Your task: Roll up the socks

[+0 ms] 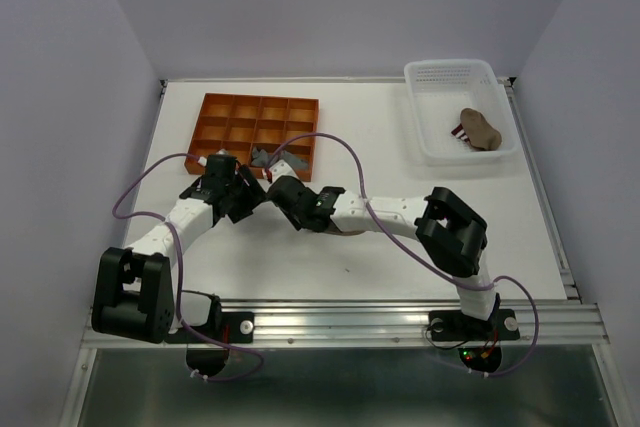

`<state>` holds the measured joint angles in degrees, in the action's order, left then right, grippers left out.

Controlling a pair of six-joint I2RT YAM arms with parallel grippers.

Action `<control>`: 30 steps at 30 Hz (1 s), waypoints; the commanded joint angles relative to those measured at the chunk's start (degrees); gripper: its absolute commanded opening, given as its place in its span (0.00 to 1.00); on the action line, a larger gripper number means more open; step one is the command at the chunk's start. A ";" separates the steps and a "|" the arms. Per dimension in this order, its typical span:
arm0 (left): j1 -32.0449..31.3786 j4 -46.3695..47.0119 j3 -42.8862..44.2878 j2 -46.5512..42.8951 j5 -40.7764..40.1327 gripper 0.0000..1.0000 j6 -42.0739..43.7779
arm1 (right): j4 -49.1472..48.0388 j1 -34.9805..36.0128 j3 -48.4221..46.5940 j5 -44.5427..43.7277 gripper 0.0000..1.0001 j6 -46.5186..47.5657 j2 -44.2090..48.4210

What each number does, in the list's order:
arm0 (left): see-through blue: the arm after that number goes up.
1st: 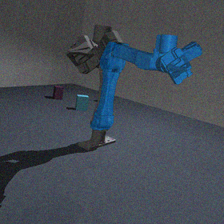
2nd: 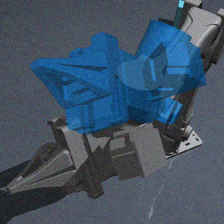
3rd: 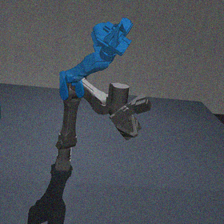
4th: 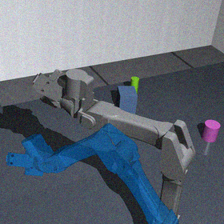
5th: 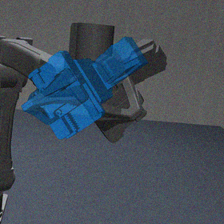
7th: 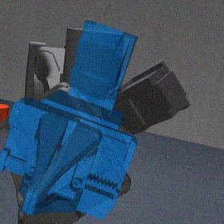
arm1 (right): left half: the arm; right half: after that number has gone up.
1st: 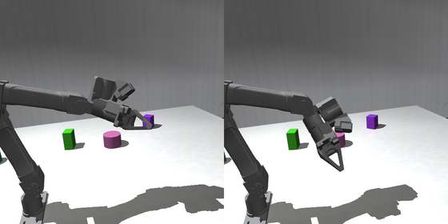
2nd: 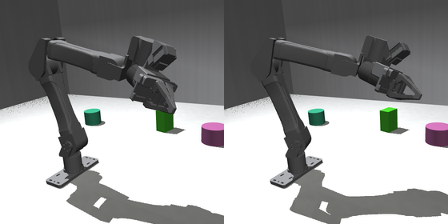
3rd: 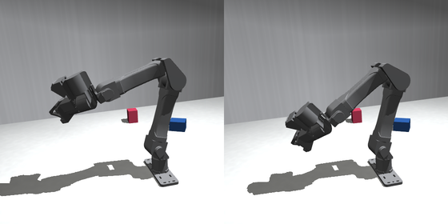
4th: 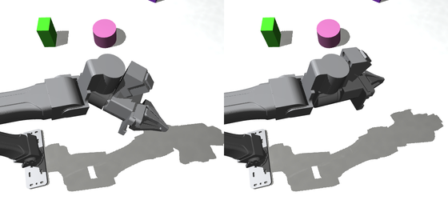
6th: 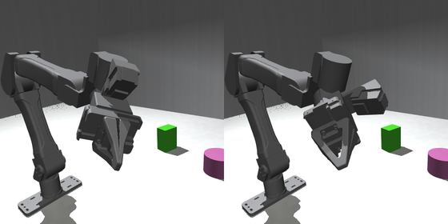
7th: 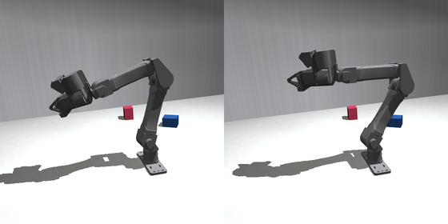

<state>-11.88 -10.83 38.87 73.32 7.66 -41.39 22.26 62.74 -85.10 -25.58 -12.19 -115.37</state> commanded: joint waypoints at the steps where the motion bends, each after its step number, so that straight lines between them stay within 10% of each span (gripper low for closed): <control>1: 0.19 1.08 -0.55 -0.90 0.69 0.72 1.13 | 0.24 0.63 -1.48 -1.31 0.38 -0.73 2.61; 30: 0.19 0.99 0.06 -0.90 1.57 0.72 0.17 | 3.05 0.63 4.50 -7.99 0.29 -5.66 -3.10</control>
<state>-11.88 -10.50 38.87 73.32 8.60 -41.41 25.02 62.76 -81.49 -31.20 -17.78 -117.54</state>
